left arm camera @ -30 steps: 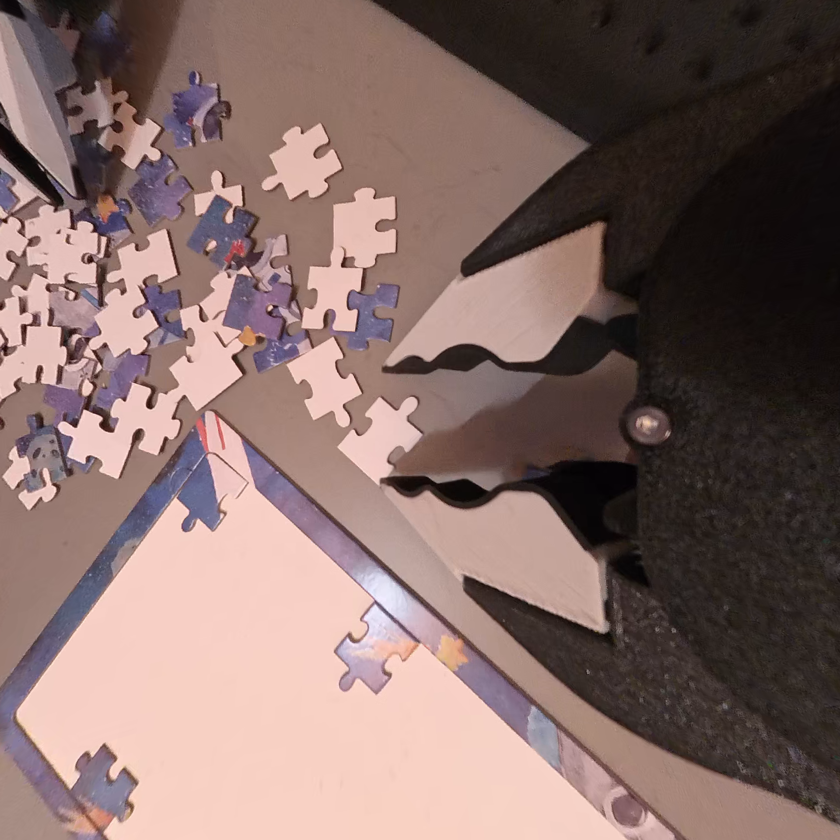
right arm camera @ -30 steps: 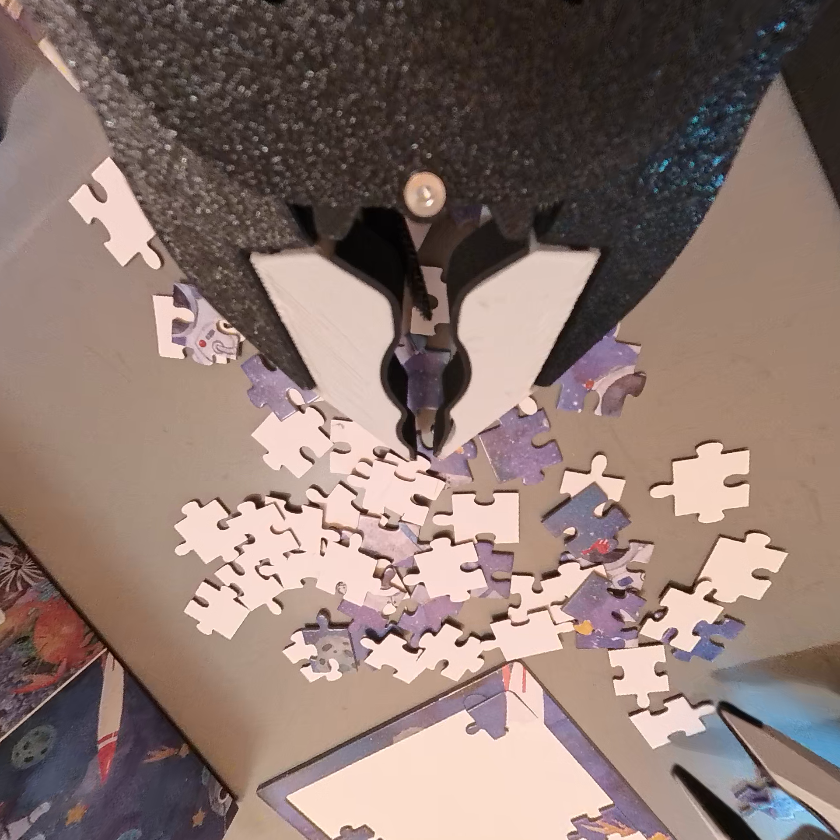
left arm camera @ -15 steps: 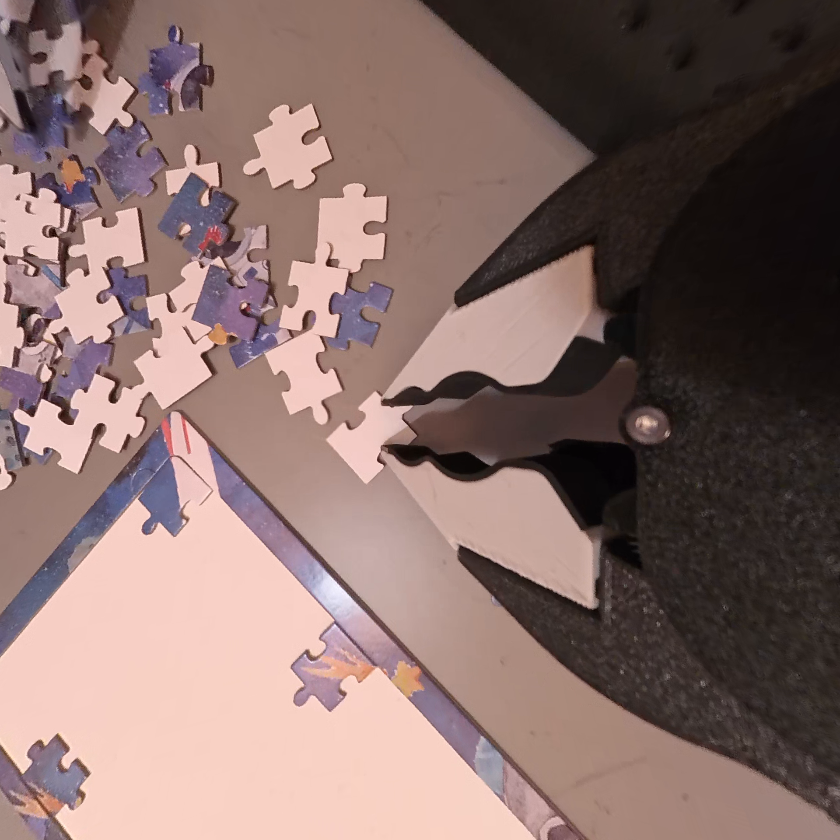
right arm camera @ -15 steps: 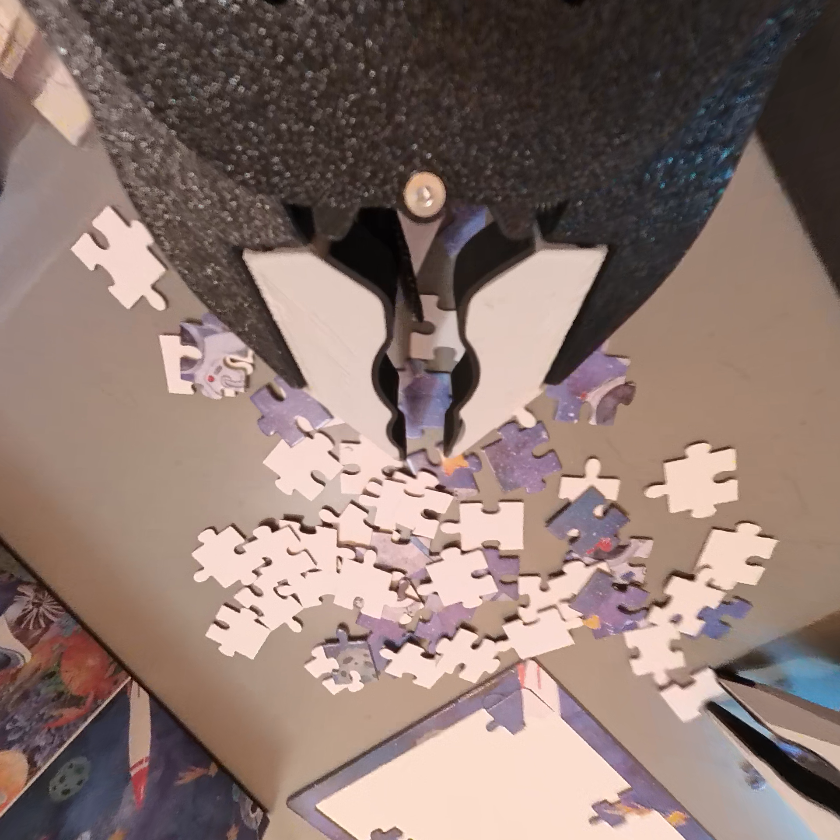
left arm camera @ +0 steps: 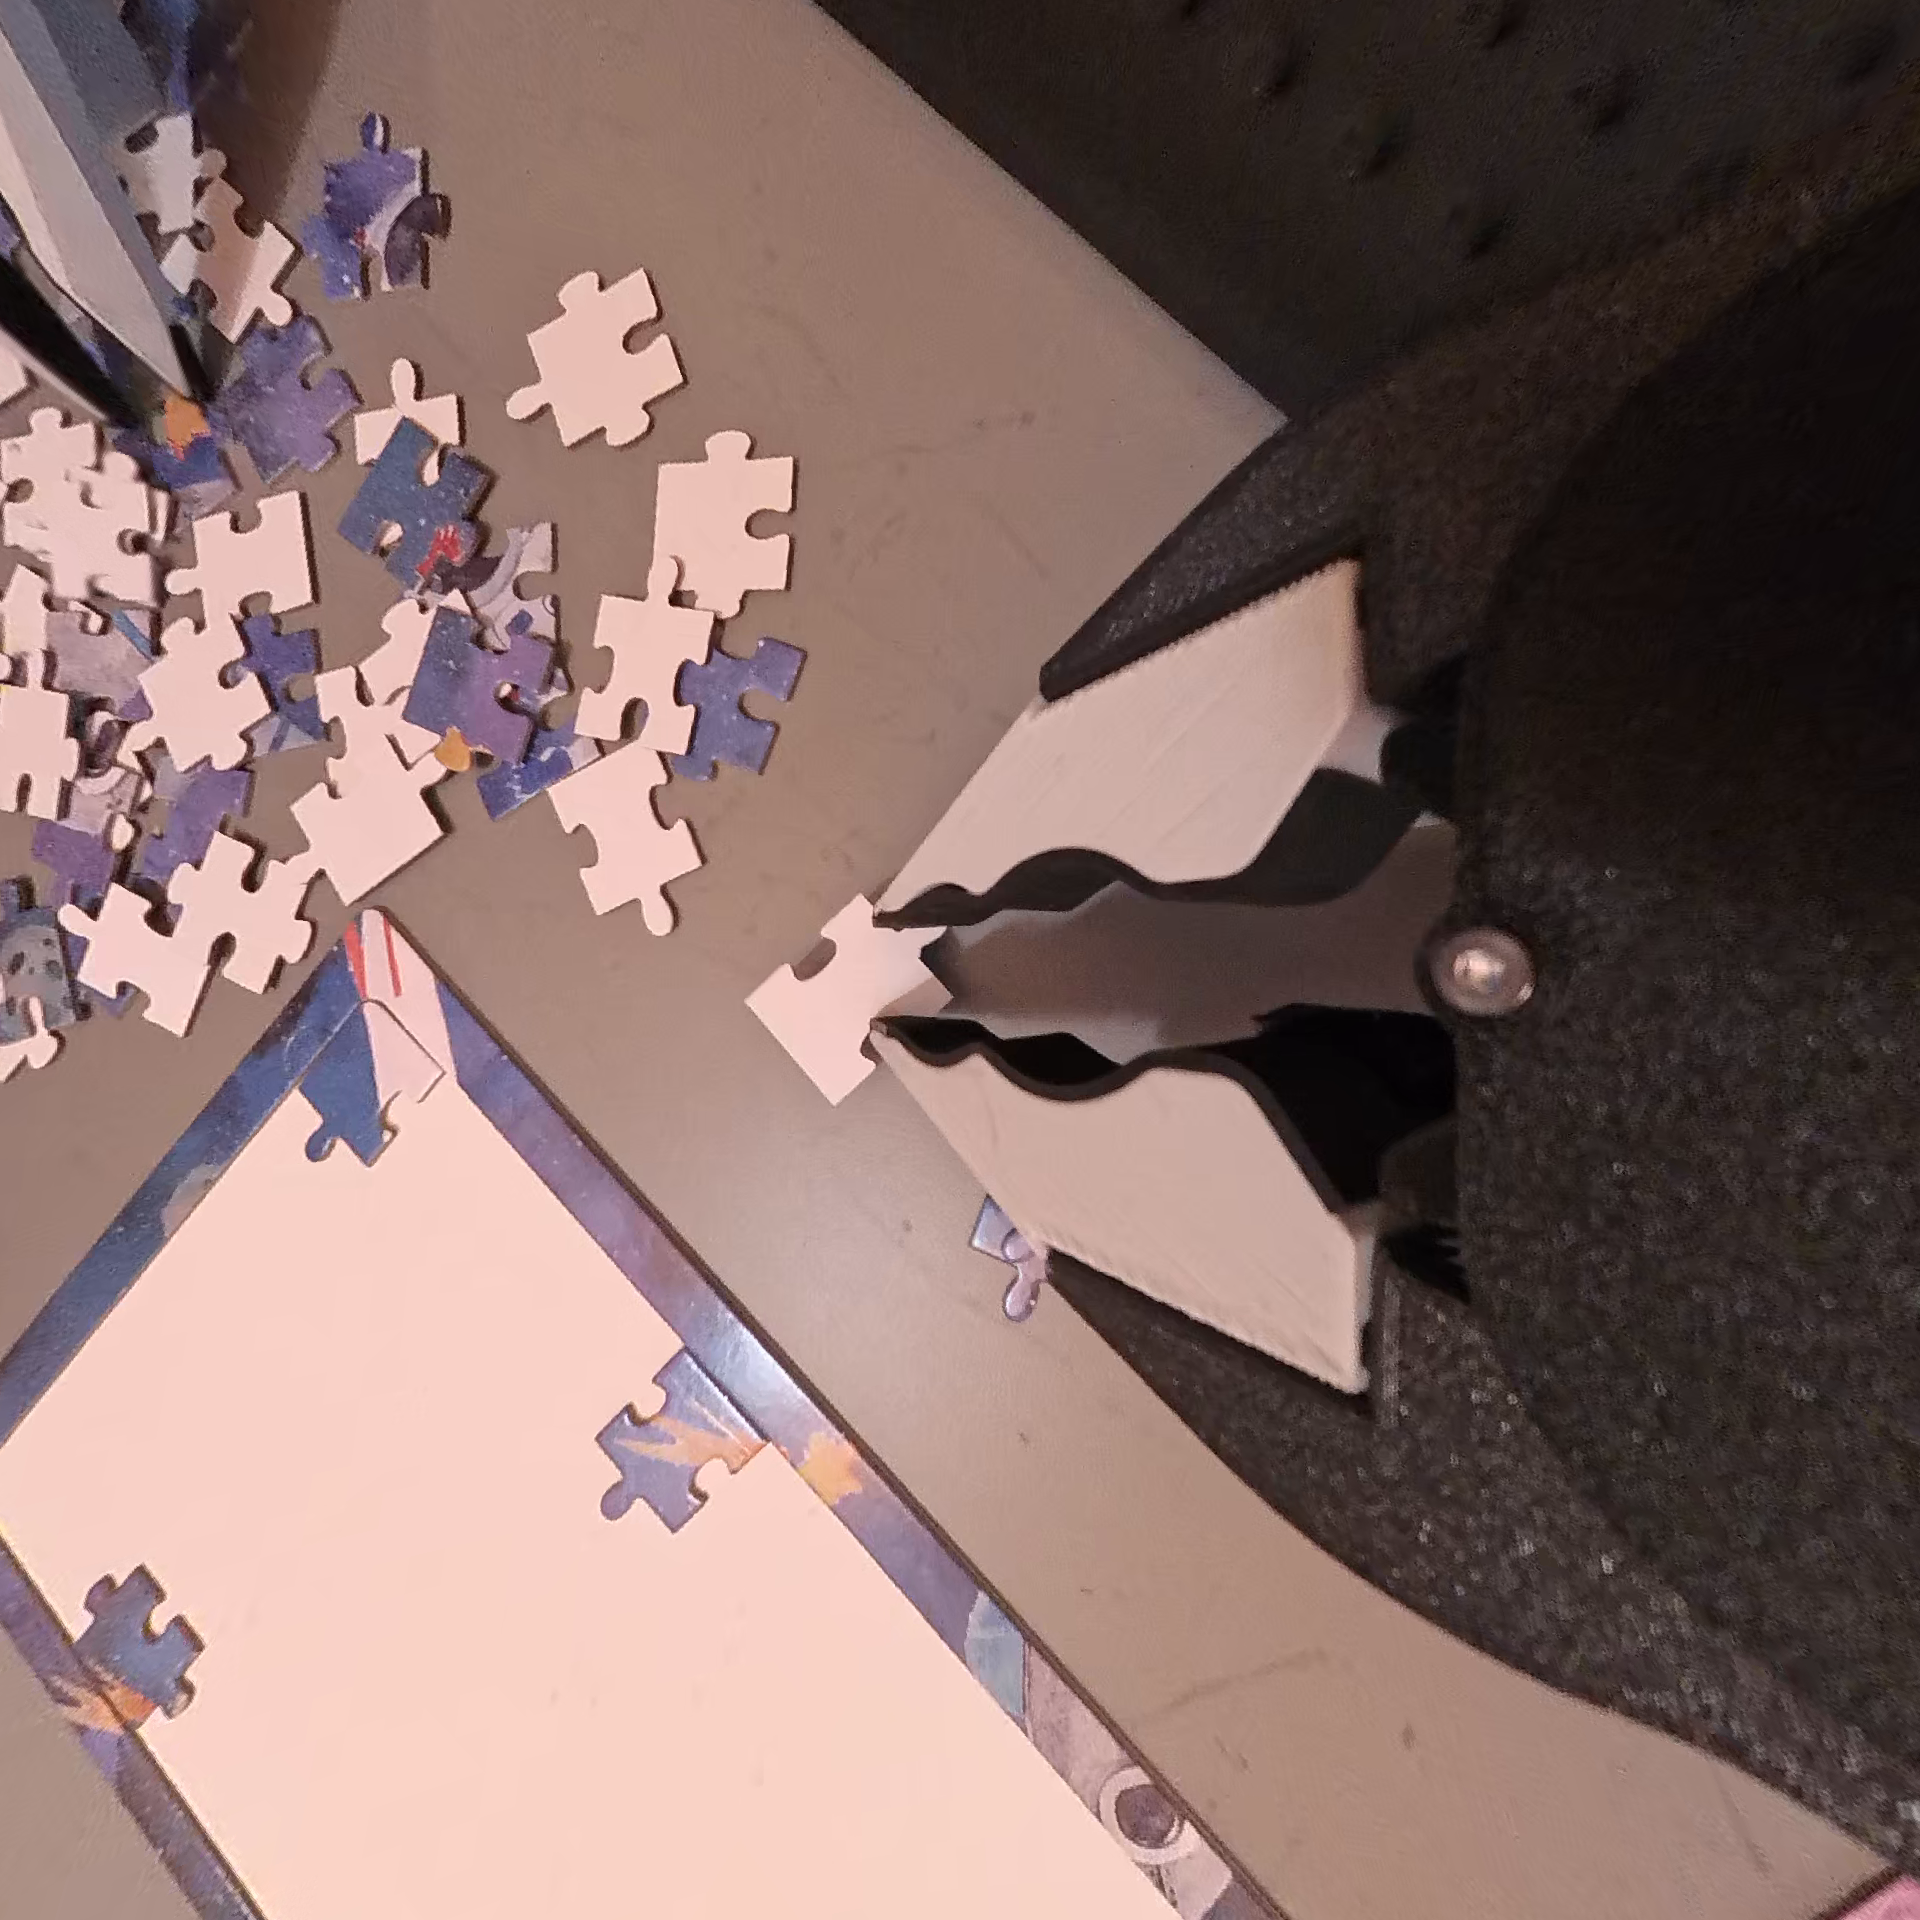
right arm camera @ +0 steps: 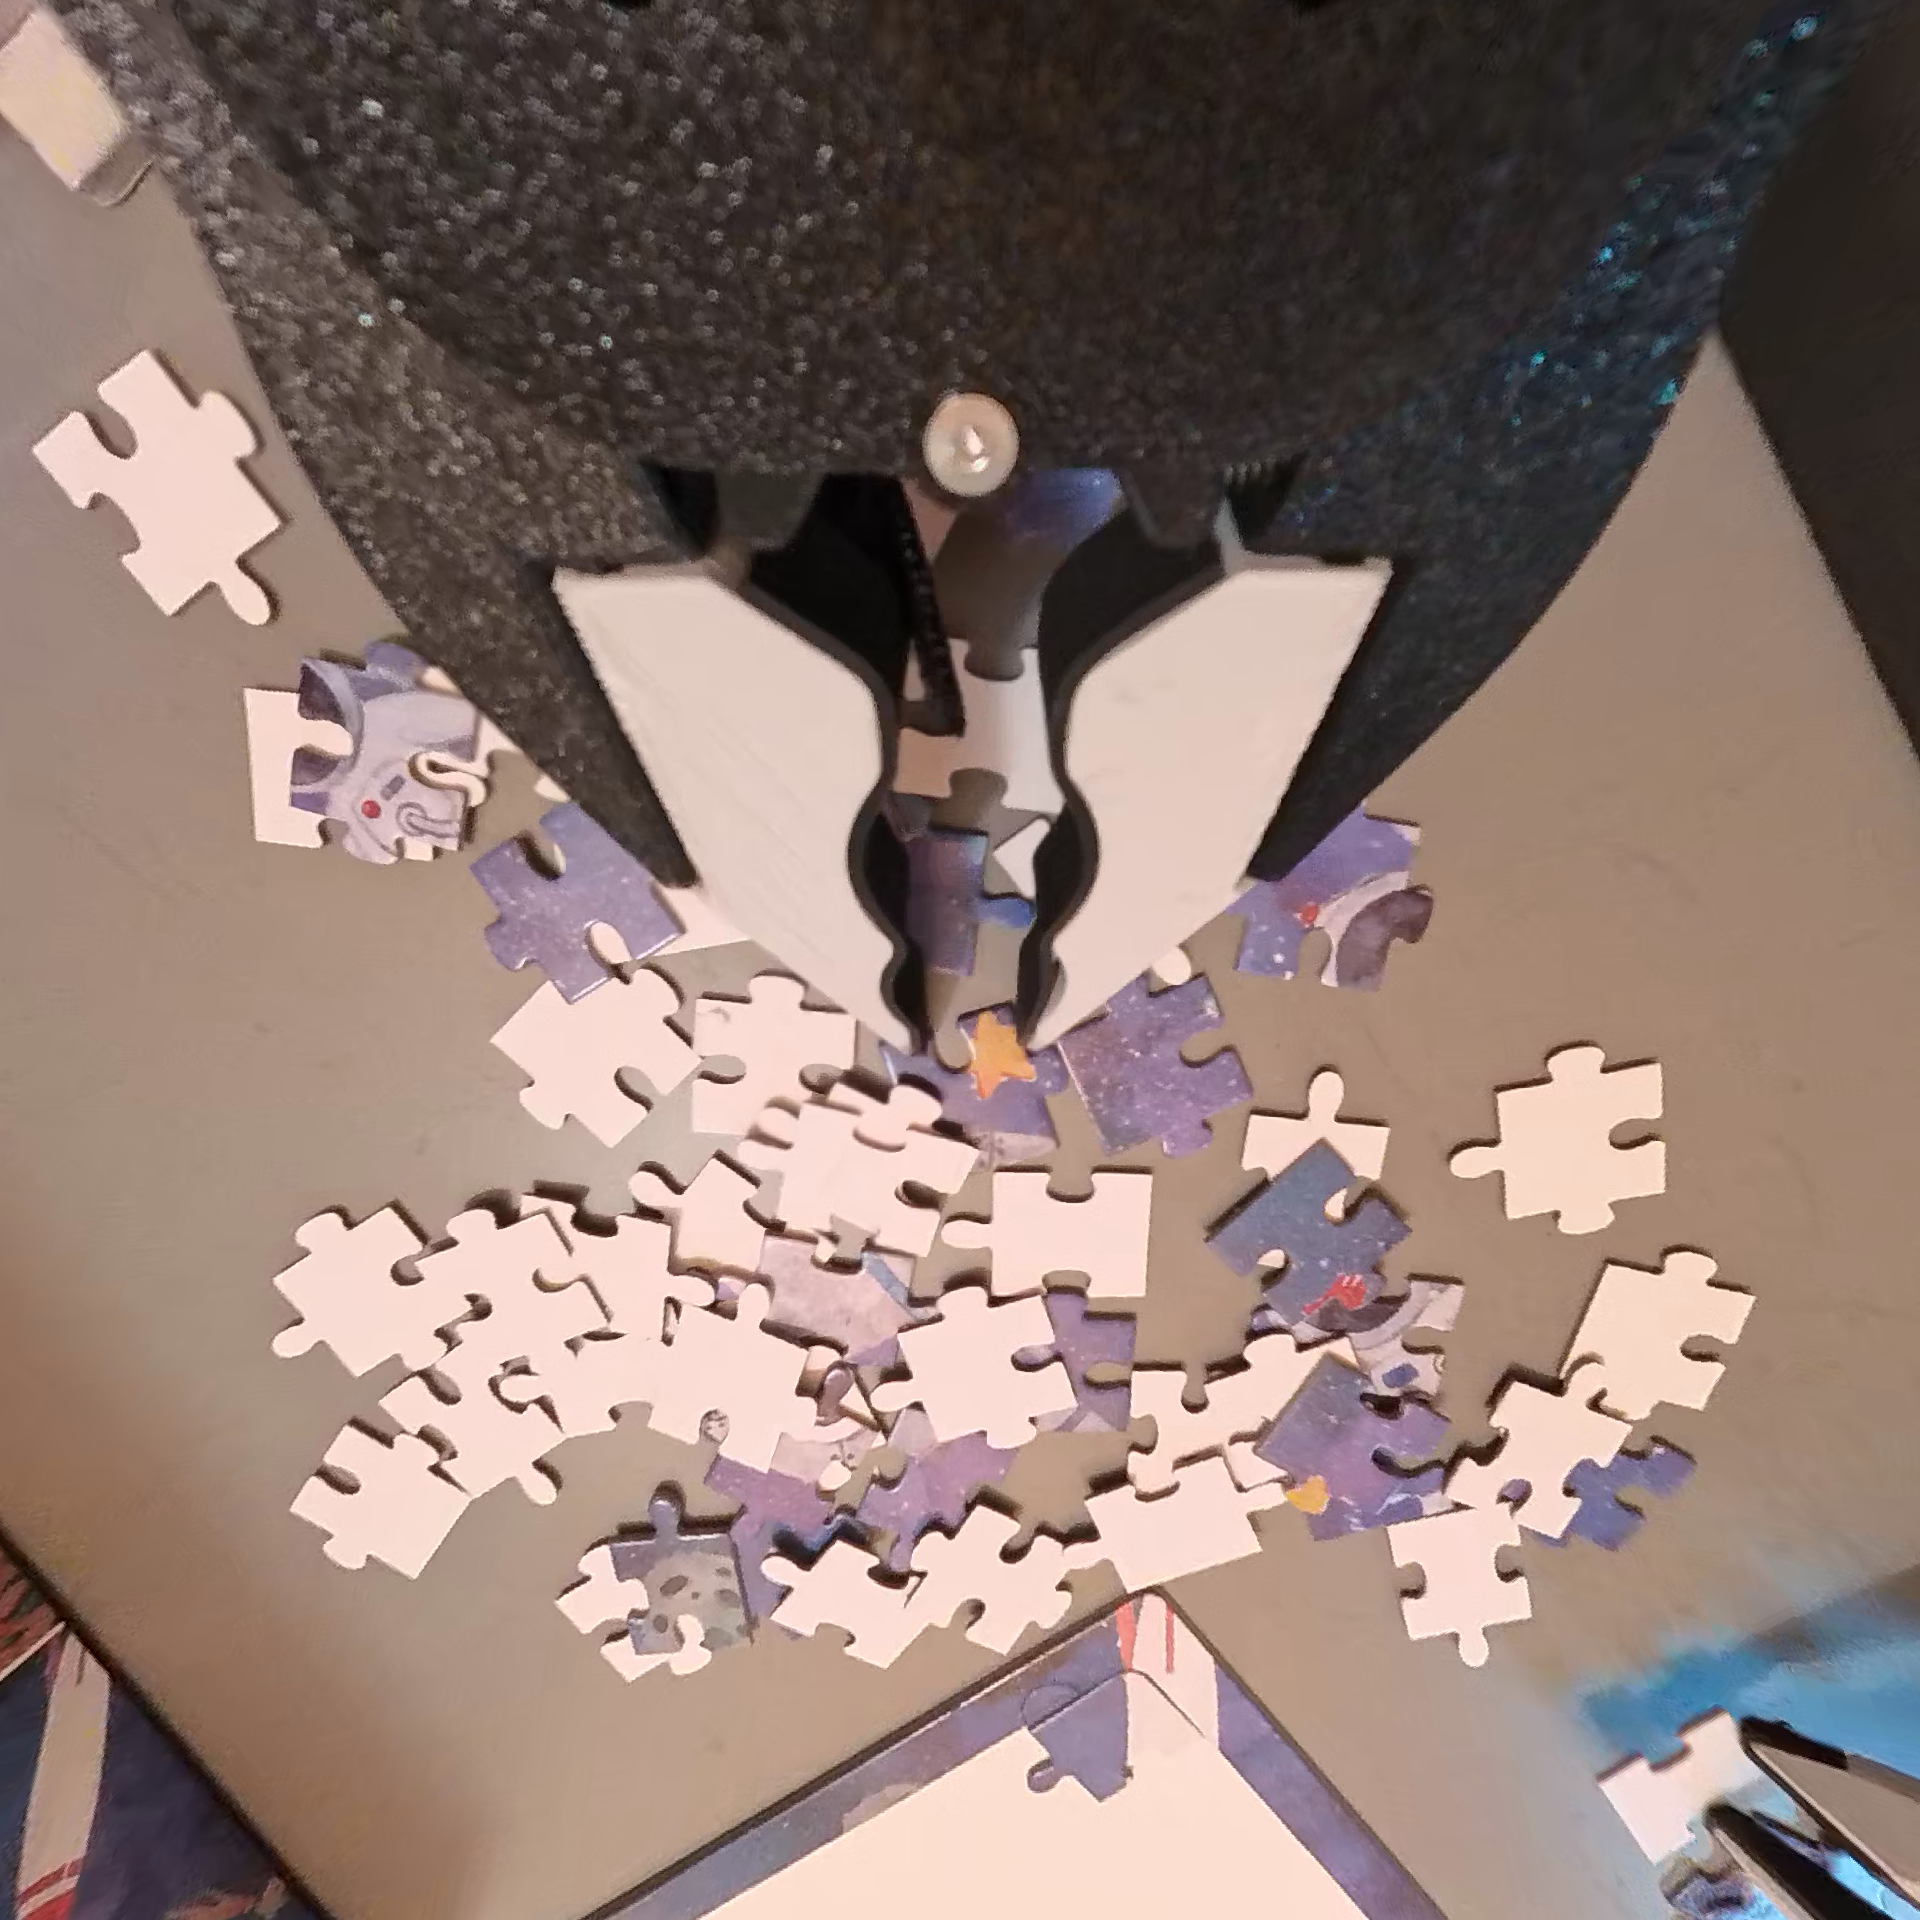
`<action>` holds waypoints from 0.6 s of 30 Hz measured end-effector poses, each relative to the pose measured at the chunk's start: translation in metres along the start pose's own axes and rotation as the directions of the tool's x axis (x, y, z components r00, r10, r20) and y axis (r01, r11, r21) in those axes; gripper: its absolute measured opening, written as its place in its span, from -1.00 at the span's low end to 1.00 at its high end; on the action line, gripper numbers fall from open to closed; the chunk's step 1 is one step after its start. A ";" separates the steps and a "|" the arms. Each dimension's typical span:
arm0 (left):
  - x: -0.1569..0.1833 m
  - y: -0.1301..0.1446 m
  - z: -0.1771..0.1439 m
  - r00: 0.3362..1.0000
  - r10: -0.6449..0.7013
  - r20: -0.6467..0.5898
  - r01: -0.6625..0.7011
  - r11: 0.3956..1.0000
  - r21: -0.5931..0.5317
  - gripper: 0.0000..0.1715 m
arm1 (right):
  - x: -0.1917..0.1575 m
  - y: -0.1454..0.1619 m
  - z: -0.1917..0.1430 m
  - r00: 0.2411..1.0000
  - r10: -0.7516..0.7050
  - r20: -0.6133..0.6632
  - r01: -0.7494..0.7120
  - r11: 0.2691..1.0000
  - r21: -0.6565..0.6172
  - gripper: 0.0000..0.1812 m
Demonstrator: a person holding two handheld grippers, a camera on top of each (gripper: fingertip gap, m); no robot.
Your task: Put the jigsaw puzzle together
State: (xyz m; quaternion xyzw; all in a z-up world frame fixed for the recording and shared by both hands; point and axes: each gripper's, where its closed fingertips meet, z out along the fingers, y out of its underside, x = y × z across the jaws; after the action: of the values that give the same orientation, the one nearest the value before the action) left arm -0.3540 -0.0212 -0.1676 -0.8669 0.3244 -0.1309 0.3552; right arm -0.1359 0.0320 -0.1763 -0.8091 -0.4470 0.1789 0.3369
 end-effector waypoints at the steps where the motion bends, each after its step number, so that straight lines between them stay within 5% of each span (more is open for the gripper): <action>1: 0.000 -0.001 -0.001 1.000 0.005 0.002 -0.005 1.000 0.006 -0.81 | -0.002 0.001 -0.001 1.000 0.000 -0.003 0.000 1.000 -0.004 -0.81; 8: 0.009 -0.004 -0.004 0.999 0.041 -0.022 -0.040 0.999 0.033 -0.81 | -0.019 0.006 -0.008 0.999 -0.023 -0.023 0.022 0.999 -0.023 -0.75; 13: 0.034 -0.023 -0.018 0.962 -0.069 -0.265 0.100 0.989 0.105 -0.81 | -0.012 -0.002 -0.010 0.998 -0.050 -0.039 0.049 0.999 -0.009 -0.62; 15: 0.051 -0.039 -0.035 0.866 -0.172 -0.469 0.253 0.960 0.117 -0.81 | -0.032 -0.026 -0.015 0.998 -0.024 0.065 0.019 0.997 0.071 -0.58; 18: 0.069 -0.051 -0.056 0.639 -0.305 -0.706 0.428 0.904 -0.002 -0.81 | -0.091 -0.077 -0.021 0.959 -0.113 0.261 0.051 0.971 0.236 -0.51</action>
State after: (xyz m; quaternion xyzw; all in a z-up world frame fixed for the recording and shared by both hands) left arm -0.3032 -0.0684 -0.0922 -0.7692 0.2379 -0.5405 0.2443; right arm -0.2185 -0.0241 -0.1083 -0.7138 -0.4990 0.3240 0.3695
